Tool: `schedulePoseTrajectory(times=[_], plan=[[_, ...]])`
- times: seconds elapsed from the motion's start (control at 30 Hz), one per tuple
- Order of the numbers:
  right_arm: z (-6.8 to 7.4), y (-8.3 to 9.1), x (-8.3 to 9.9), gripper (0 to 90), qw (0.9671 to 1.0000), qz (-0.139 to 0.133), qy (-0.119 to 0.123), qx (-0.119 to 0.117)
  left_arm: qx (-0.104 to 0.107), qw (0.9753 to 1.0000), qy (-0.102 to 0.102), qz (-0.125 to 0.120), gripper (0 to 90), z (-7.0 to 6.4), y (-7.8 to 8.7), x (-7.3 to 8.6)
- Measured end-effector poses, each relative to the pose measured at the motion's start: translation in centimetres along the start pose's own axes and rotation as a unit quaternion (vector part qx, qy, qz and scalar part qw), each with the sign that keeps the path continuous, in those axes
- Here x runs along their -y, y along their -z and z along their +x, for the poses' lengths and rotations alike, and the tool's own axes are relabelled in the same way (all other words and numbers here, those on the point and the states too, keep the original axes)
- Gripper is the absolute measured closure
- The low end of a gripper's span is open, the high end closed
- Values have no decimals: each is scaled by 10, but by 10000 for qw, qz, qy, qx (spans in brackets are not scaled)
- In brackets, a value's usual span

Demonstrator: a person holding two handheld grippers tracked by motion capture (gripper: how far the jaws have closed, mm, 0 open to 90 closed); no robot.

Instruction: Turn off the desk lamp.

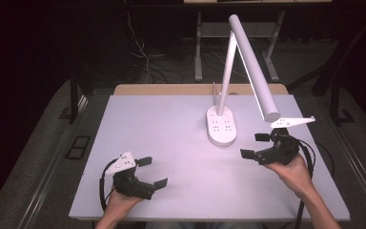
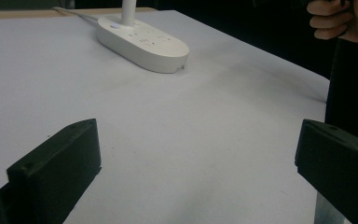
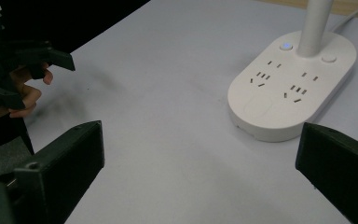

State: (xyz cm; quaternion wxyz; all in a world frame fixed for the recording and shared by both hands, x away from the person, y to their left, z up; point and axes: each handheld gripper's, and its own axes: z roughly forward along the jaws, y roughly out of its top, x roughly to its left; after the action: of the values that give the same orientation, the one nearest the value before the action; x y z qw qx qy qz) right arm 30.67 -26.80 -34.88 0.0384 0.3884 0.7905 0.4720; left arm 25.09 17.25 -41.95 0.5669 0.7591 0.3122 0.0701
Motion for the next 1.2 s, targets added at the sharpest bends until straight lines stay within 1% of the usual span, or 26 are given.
schedulePoseTrajectory(times=[0.1,0.37,0.67,0.87,1.2], plan=[[-2,-2,-9,11,10000,-5,21,0,6,10000,-10,-1,0,0,0,0],[-9,-9,-18,11,10000,37,-34,2,14,10000,-40,-39,0,-1,0,-1],[-15,-16,-30,11,10000,57,-21,42,0,10000,-21,-39,0,0,1,0],[-23,-24,-37,11,9999,108,-55,82,8,10000,-34,-51,0,0,2,-1],[-33,-33,-56,11,9998,118,-35,127,14,10000,-32,-50,0,0,3,-1]])
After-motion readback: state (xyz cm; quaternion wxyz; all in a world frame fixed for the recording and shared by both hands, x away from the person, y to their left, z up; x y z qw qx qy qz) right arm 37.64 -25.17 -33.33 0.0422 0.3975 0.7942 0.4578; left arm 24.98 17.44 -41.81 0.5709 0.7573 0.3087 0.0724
